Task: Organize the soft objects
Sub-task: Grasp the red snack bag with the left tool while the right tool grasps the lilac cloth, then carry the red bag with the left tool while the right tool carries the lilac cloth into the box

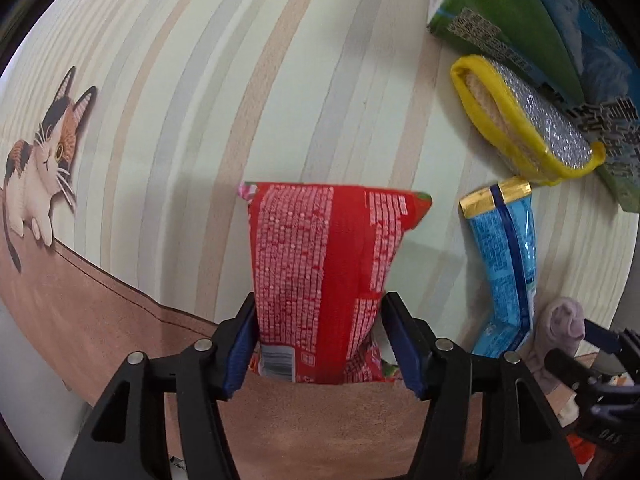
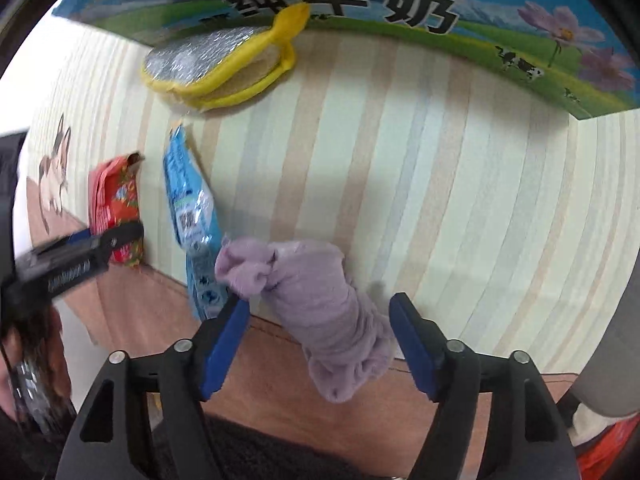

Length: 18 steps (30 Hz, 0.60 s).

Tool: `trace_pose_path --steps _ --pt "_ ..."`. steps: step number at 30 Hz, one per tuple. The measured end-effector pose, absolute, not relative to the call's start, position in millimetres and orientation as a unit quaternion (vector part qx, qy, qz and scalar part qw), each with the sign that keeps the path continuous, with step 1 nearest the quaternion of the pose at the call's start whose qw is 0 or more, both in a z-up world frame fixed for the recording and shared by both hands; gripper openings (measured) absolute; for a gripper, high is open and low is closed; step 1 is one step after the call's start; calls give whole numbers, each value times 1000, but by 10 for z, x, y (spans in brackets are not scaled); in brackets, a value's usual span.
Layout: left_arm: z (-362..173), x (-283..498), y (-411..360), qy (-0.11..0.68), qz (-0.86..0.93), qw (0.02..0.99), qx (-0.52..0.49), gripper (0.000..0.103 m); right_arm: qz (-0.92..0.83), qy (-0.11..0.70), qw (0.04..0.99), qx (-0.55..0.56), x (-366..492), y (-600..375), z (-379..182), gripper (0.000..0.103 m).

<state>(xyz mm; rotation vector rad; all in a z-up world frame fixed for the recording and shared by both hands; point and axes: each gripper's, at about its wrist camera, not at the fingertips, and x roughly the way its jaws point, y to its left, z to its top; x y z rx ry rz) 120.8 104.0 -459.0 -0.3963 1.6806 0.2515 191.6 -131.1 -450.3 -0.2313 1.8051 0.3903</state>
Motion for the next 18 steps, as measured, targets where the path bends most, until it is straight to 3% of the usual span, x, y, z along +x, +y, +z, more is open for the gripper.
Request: trace_pose_path --steps 4,6,8,10,18 --pt "-4622 1192 1115 734 116 643 -186 58 158 779 593 -127 1788 -1256 -4591 76" --pt "-4578 1226 1265 733 117 646 -180 51 151 778 596 -129 1759 -1207 -4631 73" --pt "-4513 1226 1308 730 118 649 -180 47 137 777 600 -128 1688 -1224 -4669 50" --pt "-4421 1208 1361 726 127 650 -186 44 135 777 604 -111 1665 -1203 -4693 42" --pt "-3536 1135 1106 684 78 698 -195 43 165 763 624 -44 1535 -1251 -4259 39"
